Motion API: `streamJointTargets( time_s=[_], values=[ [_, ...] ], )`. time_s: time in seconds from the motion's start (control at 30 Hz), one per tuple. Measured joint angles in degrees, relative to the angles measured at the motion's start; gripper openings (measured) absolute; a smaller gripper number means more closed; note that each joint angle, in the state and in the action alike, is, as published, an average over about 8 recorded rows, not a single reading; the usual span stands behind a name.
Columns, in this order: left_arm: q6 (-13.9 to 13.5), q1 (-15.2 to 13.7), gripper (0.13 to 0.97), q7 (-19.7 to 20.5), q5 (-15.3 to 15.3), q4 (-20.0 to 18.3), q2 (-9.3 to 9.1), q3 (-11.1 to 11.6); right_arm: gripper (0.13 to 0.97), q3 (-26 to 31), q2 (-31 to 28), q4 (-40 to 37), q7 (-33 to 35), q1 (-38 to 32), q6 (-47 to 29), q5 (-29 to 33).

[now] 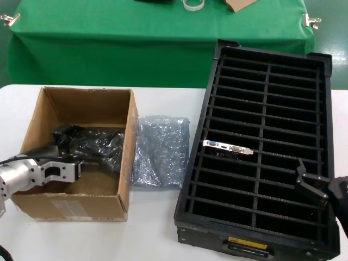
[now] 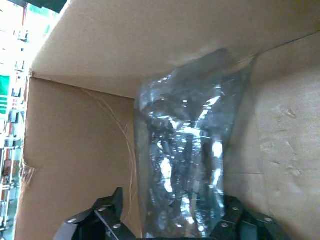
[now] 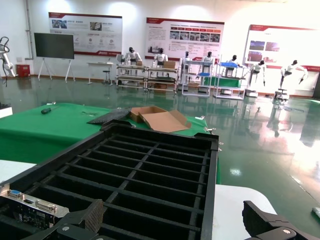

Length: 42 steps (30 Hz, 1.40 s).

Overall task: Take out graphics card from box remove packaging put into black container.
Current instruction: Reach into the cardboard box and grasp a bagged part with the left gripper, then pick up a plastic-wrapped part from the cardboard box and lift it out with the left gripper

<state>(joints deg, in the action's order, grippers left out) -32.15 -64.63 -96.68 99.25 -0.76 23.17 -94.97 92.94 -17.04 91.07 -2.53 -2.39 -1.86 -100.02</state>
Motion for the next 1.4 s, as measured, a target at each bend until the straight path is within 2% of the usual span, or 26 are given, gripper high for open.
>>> streamJointTargets(
  time_s=[0.27, 0.4, 0.67, 0.97, 1.13, 1.27, 1.4],
  values=[
    [1.0, 0.4, 0.488, -1.4, 0.1, 0.1, -0.44, 0.2, 0.966, 0.0, 0.0, 0.0, 0.0, 0.0, 0.0, 0.0],
    [1.3, 0.6, 0.488, -1.7, 0.1, 0.1, -0.57, 0.1, 0.966, 0.0, 0.0, 0.0, 0.0, 0.0, 0.0, 0.0],
    [1.3, 0.8, 0.306, -1.4, 0.2, 0.1, -0.65, 0.3, 0.966, 0.0, 0.0, 0.0, 0.0, 0.0, 0.0, 0.0],
    [1.3, 0.8, 0.19, -1.2, 0.9, 0.1, -0.47, 1.0, 0.966, 0.0, 0.0, 0.0, 0.0, 0.0, 0.0, 0.0],
    [1.0, 0.4, 0.166, -1.0, 2.0, 0.1, -0.3, 2.1, 0.966, 0.0, 0.0, 0.0, 0.0, 0.0, 0.0, 0.0],
    [-0.4, 0.1, 0.141, -2.3, 3.7, 0.0, 0.03, 3.8, 0.966, 0.0, 0.0, 0.0, 0.0, 0.0, 0.0, 0.0],
    [-2.9, 0.3, 0.14, -5.0, 5.9, -0.3, 0.62, 6.1, 0.966, 0.0, 0.0, 0.0, 0.0, 0.0, 0.0, 0.0]
  ],
)
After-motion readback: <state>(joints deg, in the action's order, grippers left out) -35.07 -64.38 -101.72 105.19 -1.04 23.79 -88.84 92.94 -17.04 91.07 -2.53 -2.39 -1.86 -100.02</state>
